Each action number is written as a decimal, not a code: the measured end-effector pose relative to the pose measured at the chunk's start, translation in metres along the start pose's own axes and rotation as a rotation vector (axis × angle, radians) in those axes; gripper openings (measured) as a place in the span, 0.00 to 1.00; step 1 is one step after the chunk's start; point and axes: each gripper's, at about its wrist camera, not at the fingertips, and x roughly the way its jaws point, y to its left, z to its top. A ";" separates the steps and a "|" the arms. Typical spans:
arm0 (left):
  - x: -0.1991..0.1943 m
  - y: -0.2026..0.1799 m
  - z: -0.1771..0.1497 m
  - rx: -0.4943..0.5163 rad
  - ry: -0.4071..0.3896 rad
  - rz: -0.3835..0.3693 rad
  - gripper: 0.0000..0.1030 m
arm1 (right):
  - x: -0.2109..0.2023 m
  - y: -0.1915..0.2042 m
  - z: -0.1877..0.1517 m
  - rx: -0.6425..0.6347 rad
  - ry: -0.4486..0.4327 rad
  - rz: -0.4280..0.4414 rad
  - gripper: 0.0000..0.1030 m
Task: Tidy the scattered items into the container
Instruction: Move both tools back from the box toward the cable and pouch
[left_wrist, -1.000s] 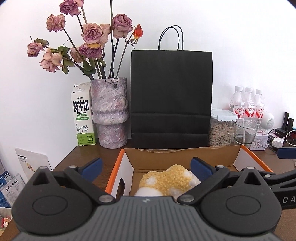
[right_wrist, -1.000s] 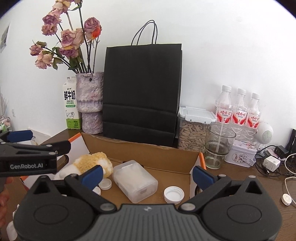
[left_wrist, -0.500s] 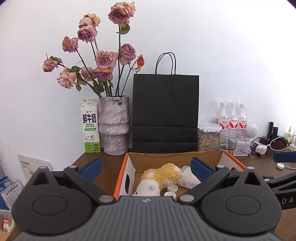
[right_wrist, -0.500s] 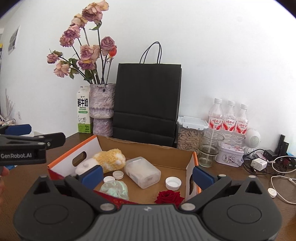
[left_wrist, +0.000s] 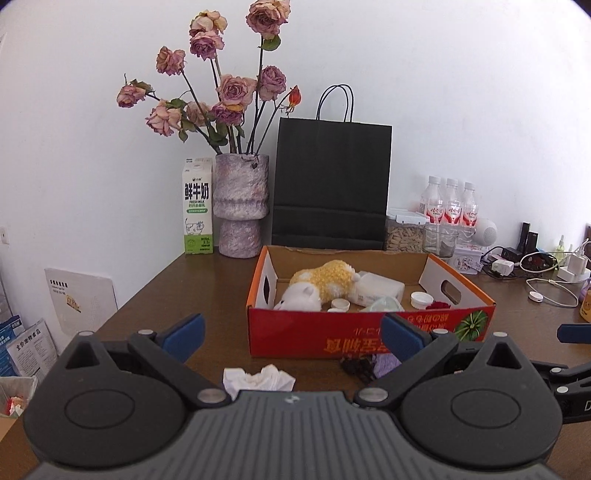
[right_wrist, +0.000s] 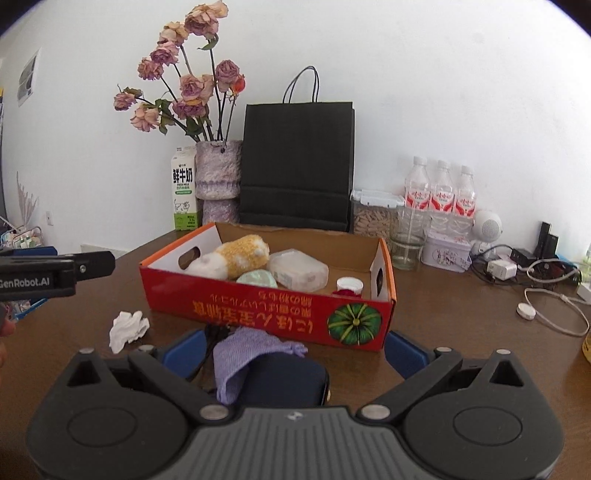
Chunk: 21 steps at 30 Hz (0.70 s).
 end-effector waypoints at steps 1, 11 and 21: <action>-0.004 0.003 -0.005 -0.003 0.009 0.005 1.00 | -0.003 -0.001 -0.006 0.017 0.015 0.001 1.00; -0.034 0.032 -0.041 -0.078 0.073 0.061 1.00 | -0.025 -0.001 -0.053 0.045 0.117 -0.005 1.00; -0.039 0.033 -0.043 -0.072 0.081 0.073 1.00 | -0.024 0.004 -0.062 0.038 0.162 -0.019 1.00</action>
